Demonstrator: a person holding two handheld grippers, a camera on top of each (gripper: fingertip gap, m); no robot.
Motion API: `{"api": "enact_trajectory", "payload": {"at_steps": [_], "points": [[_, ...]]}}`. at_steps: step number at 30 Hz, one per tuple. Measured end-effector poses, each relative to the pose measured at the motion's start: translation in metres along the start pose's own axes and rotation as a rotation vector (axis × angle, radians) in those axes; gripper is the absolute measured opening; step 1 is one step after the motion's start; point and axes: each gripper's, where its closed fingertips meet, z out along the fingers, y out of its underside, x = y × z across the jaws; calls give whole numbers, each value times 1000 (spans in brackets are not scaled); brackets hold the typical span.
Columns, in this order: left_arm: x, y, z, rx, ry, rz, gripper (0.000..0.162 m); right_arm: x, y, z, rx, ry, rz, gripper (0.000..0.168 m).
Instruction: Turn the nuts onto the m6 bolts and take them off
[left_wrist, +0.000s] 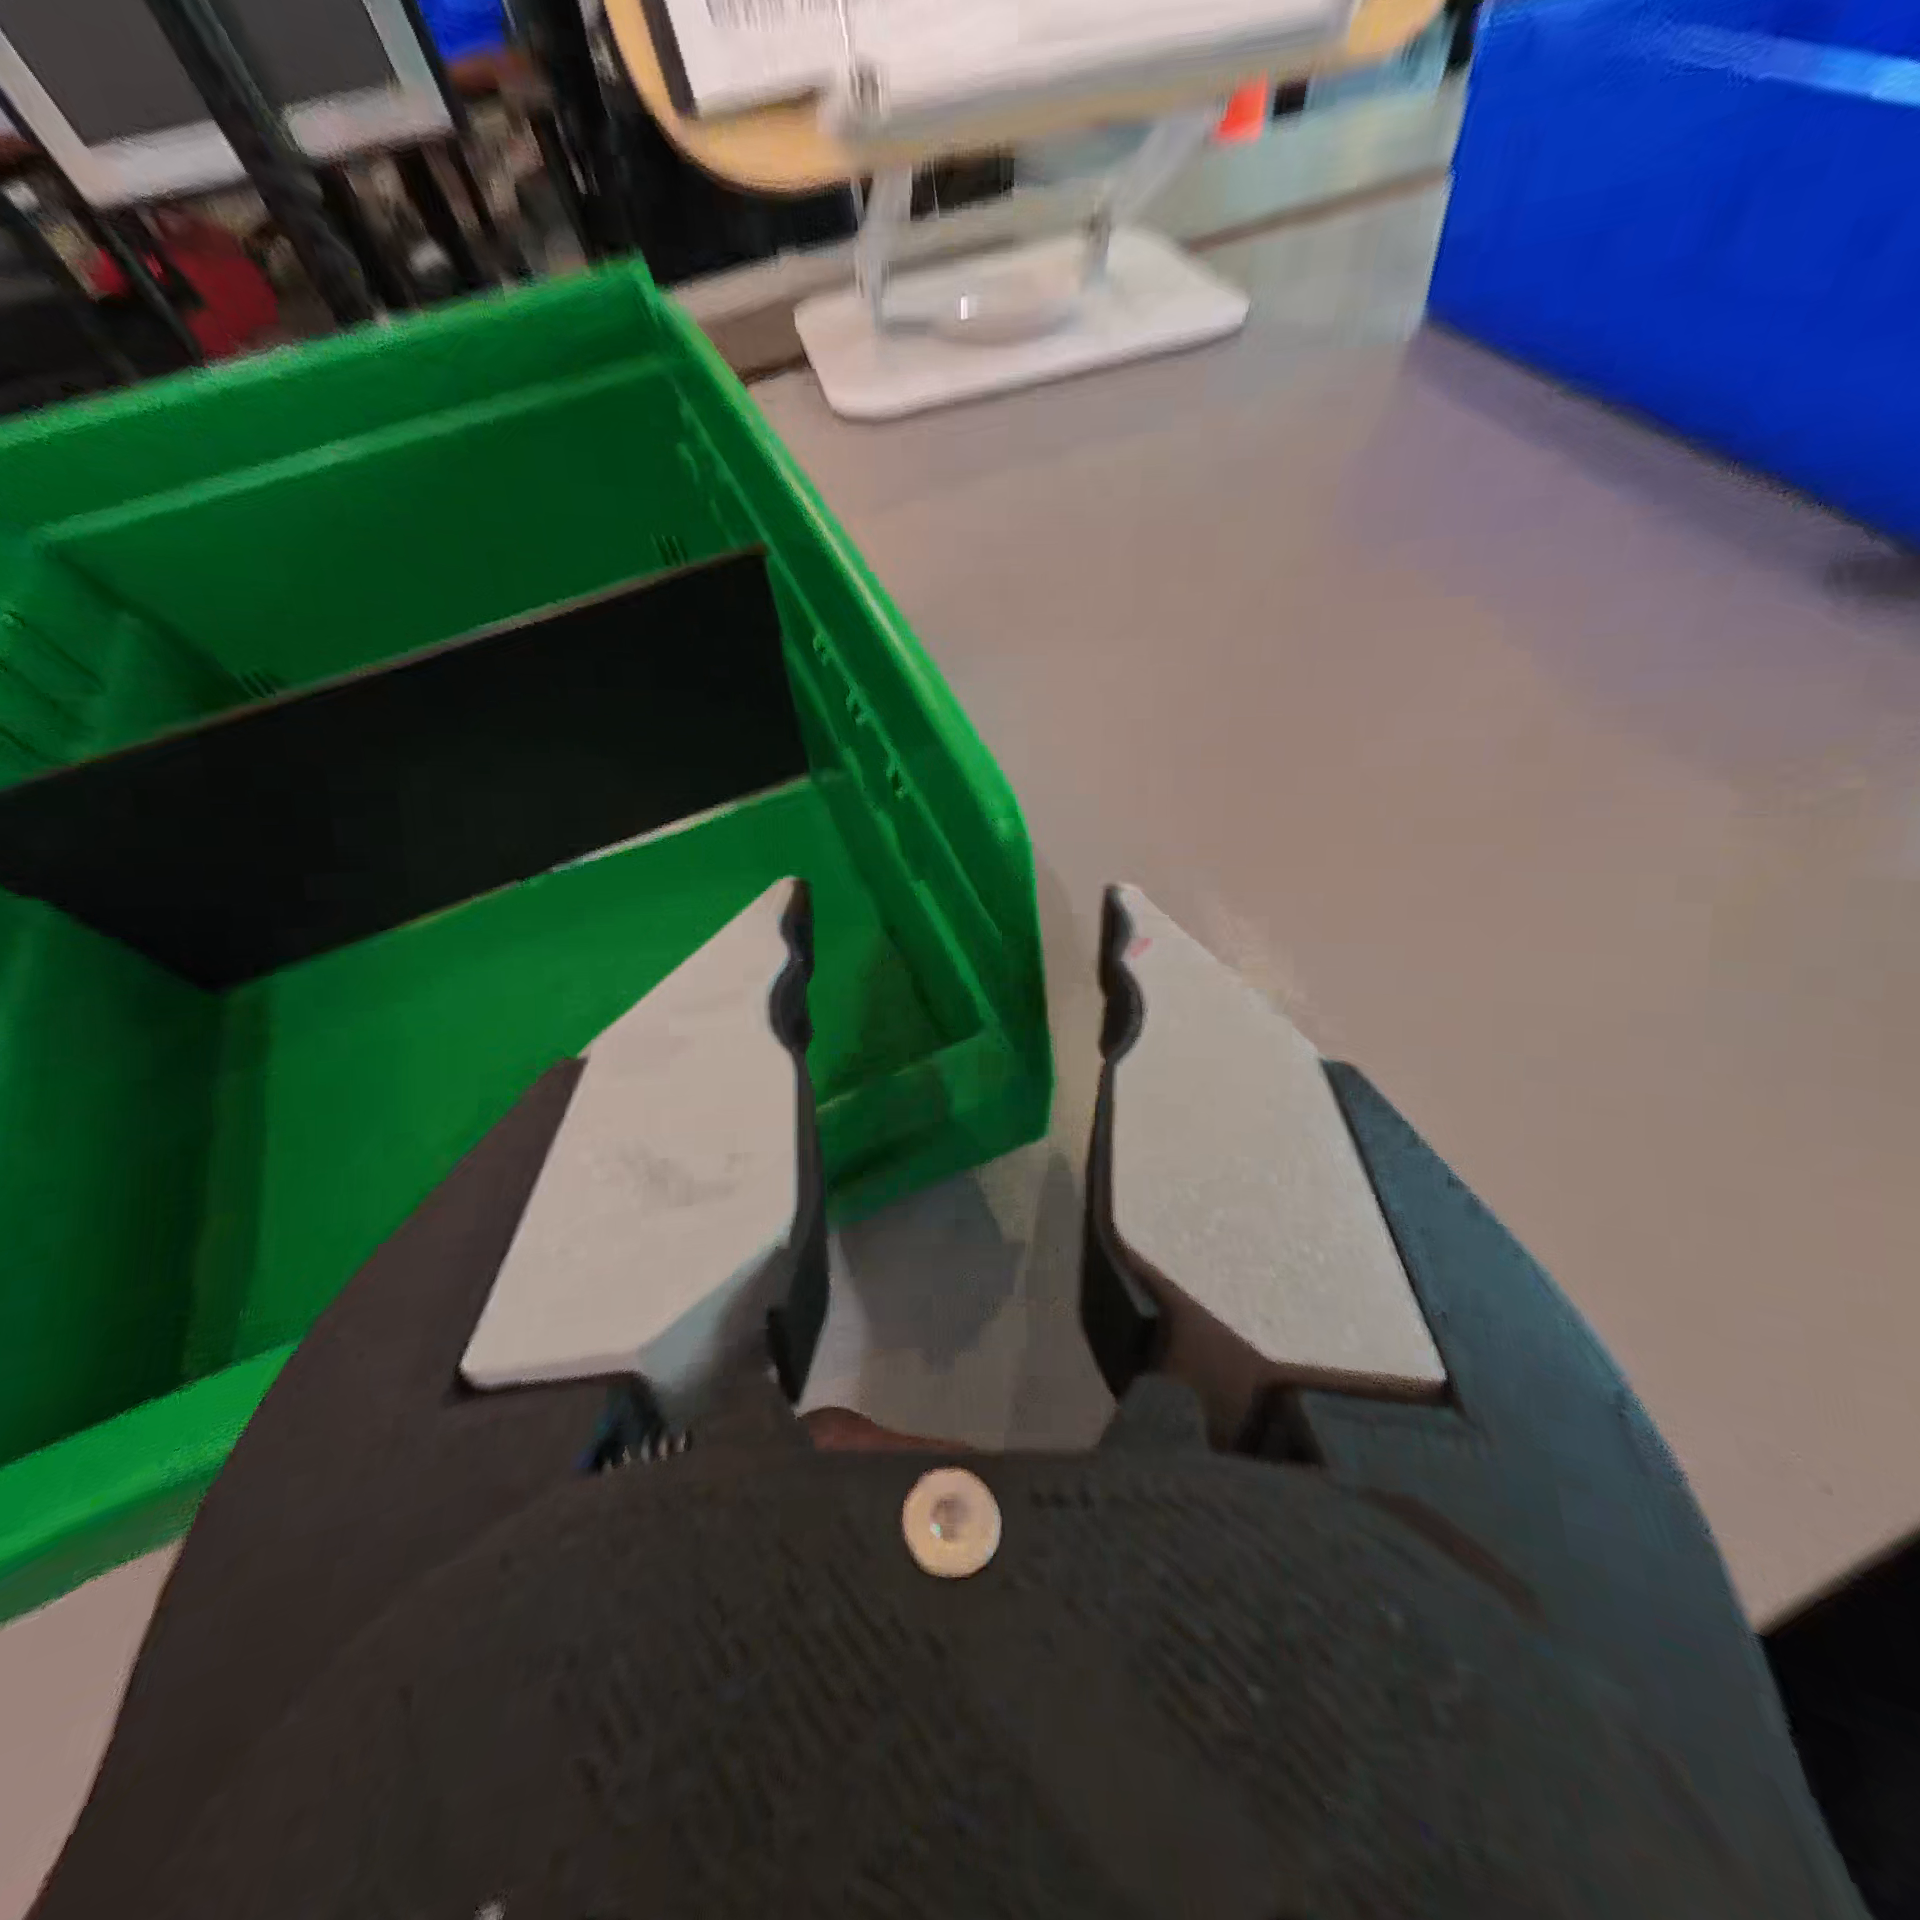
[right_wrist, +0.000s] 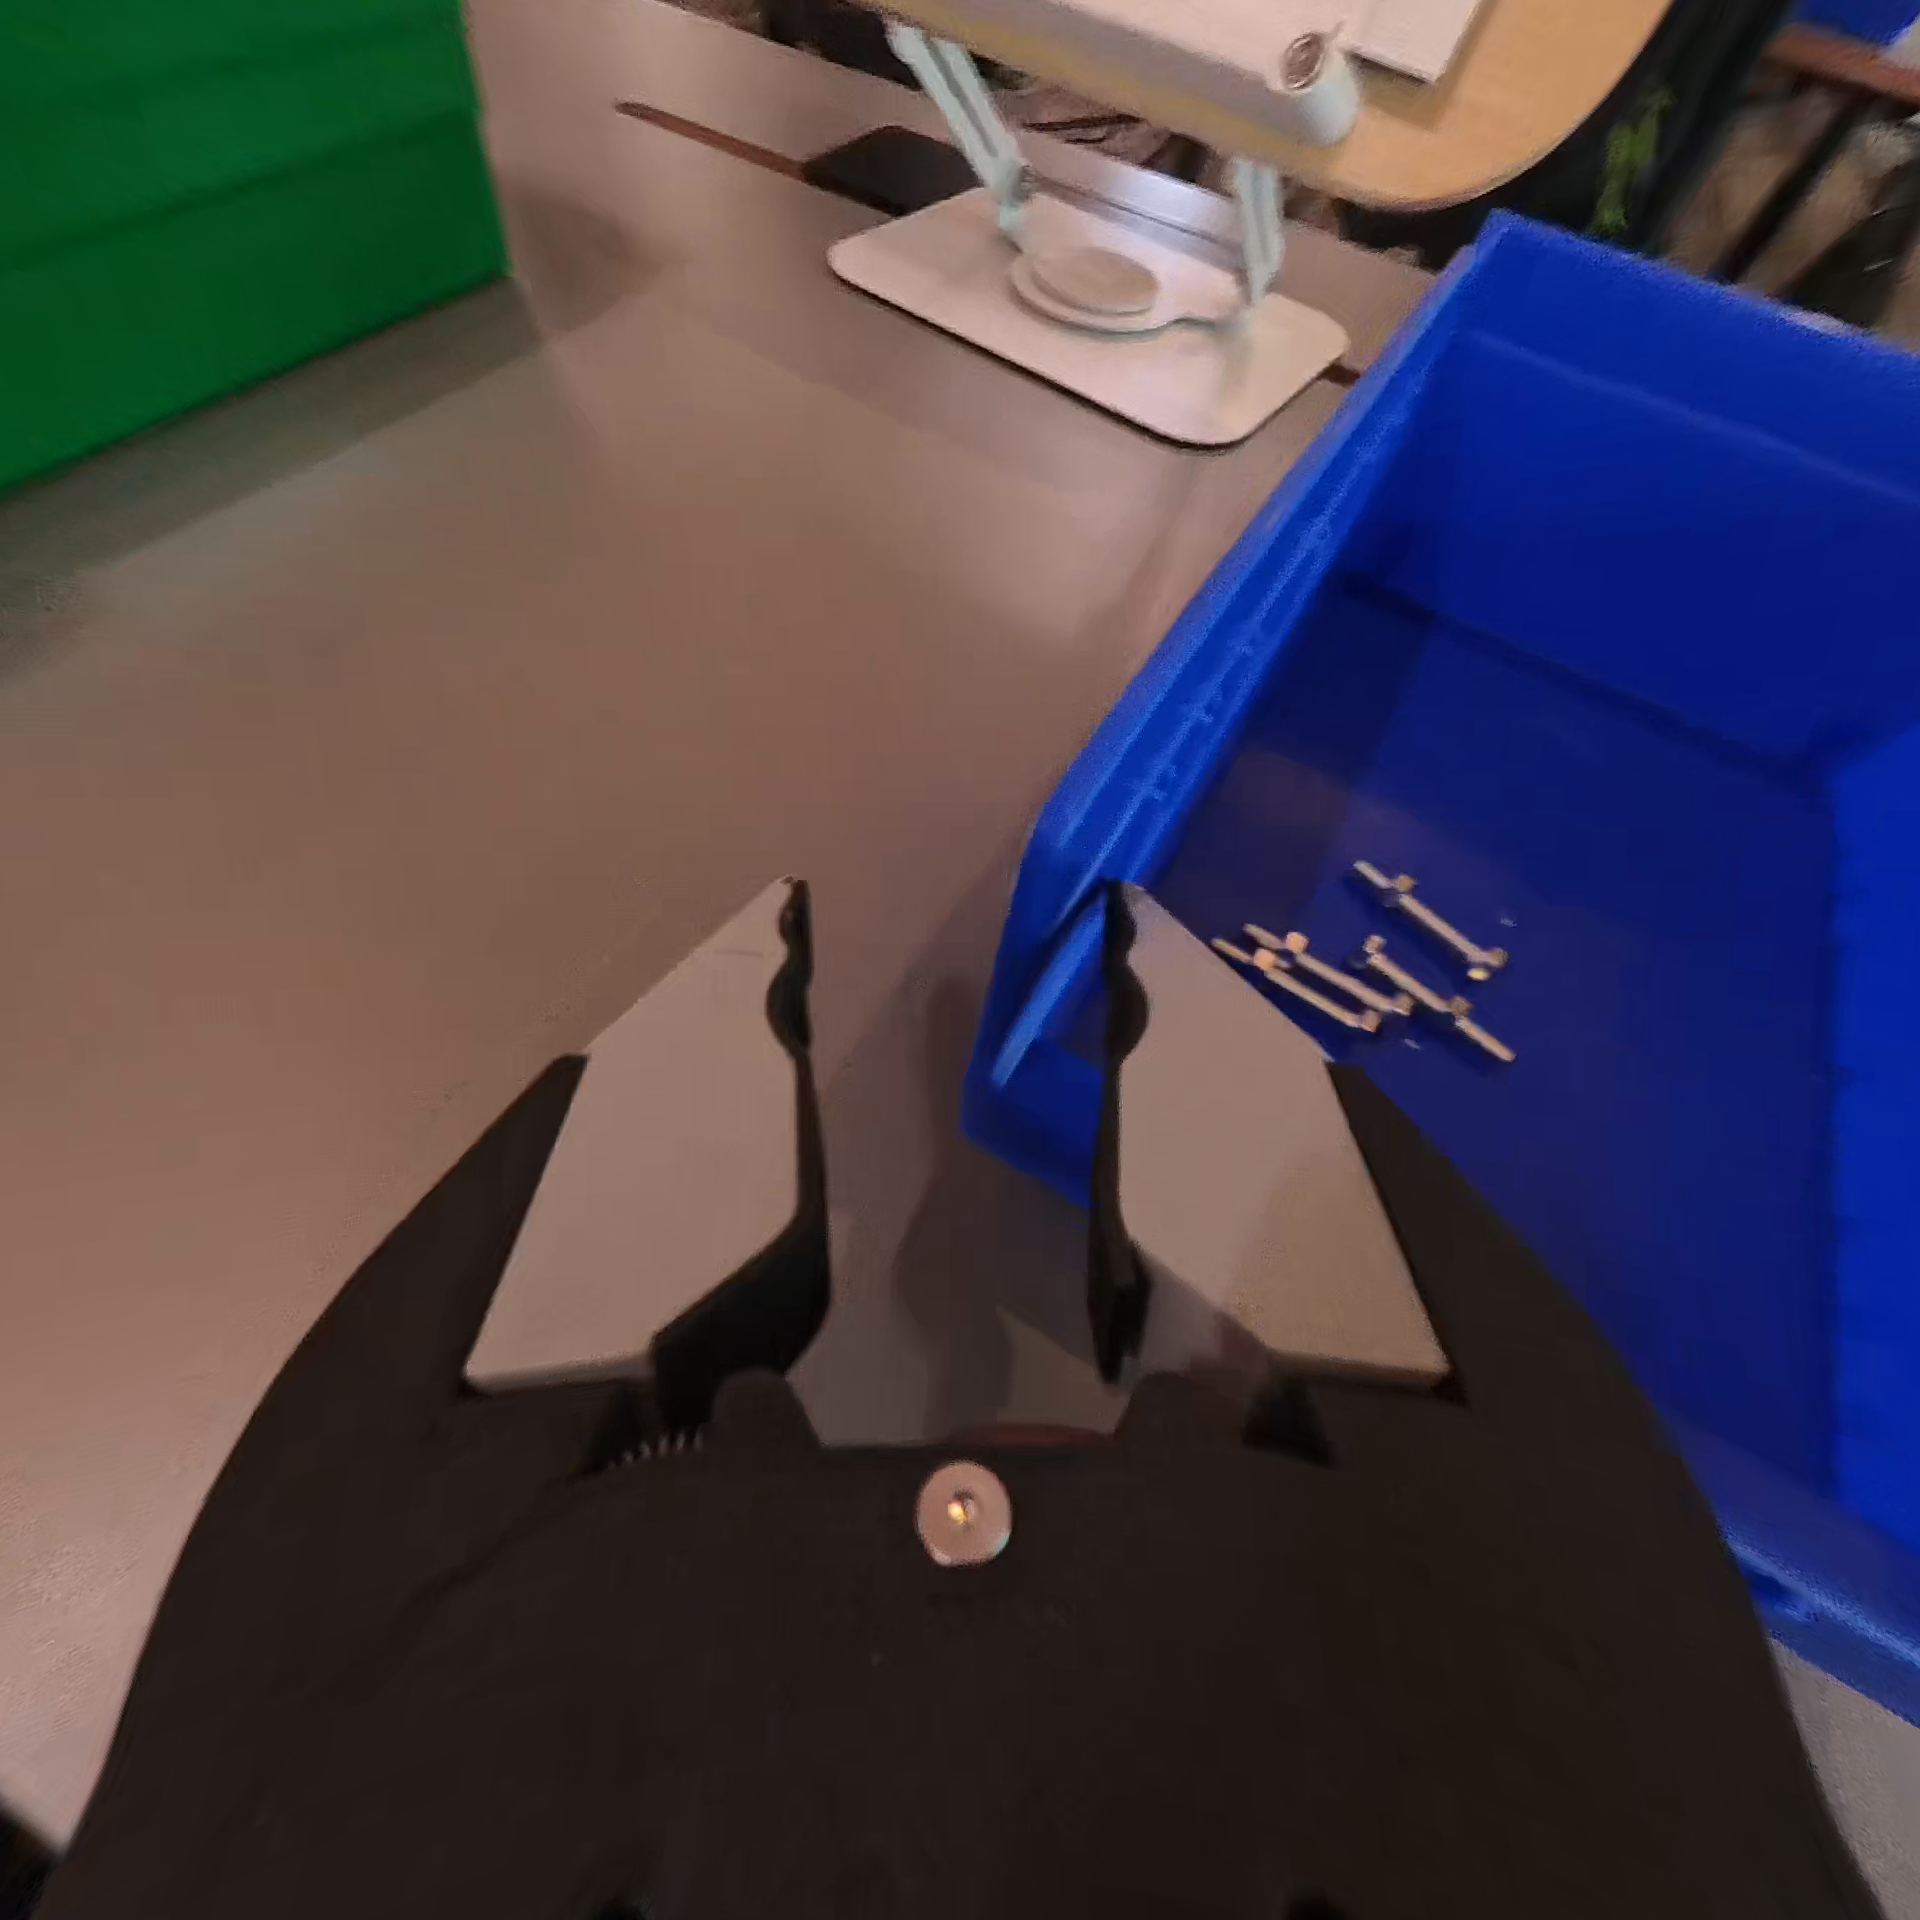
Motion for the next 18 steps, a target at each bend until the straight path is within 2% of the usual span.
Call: {"api": "enact_trajectory", "payload": {"at_steps": [2, 3, 6, 9, 12, 15, 18], "points": [[1, 1, 10, -12, -3, 44, 15, 12, 3, 1, -33, 84, -32, 27], [-4, 1, 11, -24, -41, 70, 12, 16, 4, -2, -43, 106, -45, 13], [-30, -2, -4, -2, -168, 178, 3, 19, 11, -17, -55, 99, -49, 11], [-50, -11, -29, 103, -137, 94, 0, 17, 15, -36, -36, 87, -36, 7], [-60, -24, -58, 169, -166, 132, 1, -5, 17, -51, -18, 34, -21, 7], [-65, -39, -87, 204, -237, 179, 1, -48, 17, -58, -17, -36, -56, 9], [-66, -52, -115, 277, -213, 163, 2, -97, 8, -54, -13, -98, -102, 11]]}}
